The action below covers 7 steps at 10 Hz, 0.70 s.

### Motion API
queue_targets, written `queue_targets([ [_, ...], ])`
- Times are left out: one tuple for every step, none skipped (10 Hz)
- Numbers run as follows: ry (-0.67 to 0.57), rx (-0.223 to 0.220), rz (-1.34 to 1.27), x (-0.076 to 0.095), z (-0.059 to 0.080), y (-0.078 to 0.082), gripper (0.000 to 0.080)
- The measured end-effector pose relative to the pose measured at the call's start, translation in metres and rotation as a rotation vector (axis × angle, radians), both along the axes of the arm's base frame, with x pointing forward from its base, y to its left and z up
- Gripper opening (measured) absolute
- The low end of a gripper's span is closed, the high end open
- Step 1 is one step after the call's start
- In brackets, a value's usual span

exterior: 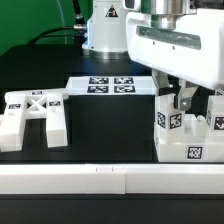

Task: Assemble chair

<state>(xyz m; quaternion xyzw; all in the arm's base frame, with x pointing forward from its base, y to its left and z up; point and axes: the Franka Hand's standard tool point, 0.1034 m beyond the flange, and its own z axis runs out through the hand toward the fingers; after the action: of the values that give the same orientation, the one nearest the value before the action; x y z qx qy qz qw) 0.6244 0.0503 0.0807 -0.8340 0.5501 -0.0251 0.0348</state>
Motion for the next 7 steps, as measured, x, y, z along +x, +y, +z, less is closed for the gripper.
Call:
queue_targets([
  [0.0, -0.001, 0.009, -0.0001, -0.0002, 0.0001, 0.0363],
  [-0.001, -0.004, 0.047, -0.0001, -0.0002, 0.0001, 0.0503],
  [-0.002, -0.007, 0.083, -0.0001, -0.0002, -0.0001, 0.0503],
  [-0.004, -0.015, 0.168, -0.0003, -0.0006, 0.0, 0.0623],
  [-0.006, -0.029, 0.32, -0.0008, -0.0019, 0.0005, 0.0642],
  [-0.009, -0.039, 0.442, -0.0005, -0.0025, -0.0007, 0.0642],
  [-0.011, -0.047, 0.541, -0.0005, -0.0031, -0.0034, 0.0648],
])
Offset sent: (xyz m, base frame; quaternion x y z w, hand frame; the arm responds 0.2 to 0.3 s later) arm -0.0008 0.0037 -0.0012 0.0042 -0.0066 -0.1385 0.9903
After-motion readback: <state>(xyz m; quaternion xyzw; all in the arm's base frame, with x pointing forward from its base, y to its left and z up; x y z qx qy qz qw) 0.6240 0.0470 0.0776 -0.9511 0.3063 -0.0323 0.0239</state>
